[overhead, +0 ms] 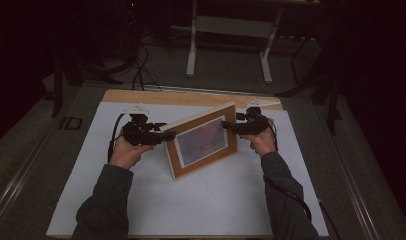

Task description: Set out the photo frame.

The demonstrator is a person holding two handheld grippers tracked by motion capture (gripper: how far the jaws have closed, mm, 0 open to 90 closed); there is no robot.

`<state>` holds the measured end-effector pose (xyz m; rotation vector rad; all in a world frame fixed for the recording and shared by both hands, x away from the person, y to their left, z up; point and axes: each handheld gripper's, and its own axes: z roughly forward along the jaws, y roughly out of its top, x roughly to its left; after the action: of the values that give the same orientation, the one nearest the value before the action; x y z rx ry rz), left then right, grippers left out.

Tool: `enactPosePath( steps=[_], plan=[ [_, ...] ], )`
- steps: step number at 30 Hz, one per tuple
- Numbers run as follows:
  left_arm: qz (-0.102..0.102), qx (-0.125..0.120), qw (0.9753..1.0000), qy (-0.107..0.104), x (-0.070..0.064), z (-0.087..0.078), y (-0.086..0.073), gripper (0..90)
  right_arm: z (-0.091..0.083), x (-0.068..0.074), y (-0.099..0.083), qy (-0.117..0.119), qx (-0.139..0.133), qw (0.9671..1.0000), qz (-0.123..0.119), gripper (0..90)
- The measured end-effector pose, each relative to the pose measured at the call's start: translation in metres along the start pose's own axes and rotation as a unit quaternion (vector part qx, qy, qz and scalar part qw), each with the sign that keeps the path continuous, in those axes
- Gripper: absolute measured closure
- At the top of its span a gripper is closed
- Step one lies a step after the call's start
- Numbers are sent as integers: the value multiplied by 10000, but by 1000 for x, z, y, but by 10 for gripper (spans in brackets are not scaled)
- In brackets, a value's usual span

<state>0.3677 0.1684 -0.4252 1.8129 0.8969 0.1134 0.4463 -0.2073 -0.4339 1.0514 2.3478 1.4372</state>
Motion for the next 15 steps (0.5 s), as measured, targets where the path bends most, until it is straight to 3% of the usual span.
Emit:
enactPosePath(
  steps=[1, 2, 3, 4, 5, 9, 12, 15],
  plan=[
    [-41, -173, 9996, 229, -7, -7, -7, 419, 3, -2, -2, 46, 24, 10000, 63, 254],
    [-41, -173, 9996, 229, -7, -7, -7, 436, 3, -2, -2, 46, 24, 10000, 63, 254],
    [-72, -241, 9979, 594, -15, -12, -15, 460, 5, -4, -4, 91, 17, 9999, 104, 253],
    [-72, -241, 9979, 594, -15, -12, -15, 480, 5, -4, -4, 91, 17, 9999, 104, 253],
    [-146, -394, 9964, 734, -19, -17, -25, 527, 6, -5, -5, 176, -8, 9997, 166, 255],
    [-312, -635, 9948, 737, -26, -17, -38, 622, 7, -7, -8, 292, -26, 9992, 274, 264],
    [-210, -614, 9943, 851, -31, -15, -41, 664, 7, -8, -10, 309, -23, 9992, 271, 274],
    [-113, -595, 9922, 1089, -39, -11, -45, 705, 5, -11, -12, 289, -57, 9990, 330, 330]
  ],
)
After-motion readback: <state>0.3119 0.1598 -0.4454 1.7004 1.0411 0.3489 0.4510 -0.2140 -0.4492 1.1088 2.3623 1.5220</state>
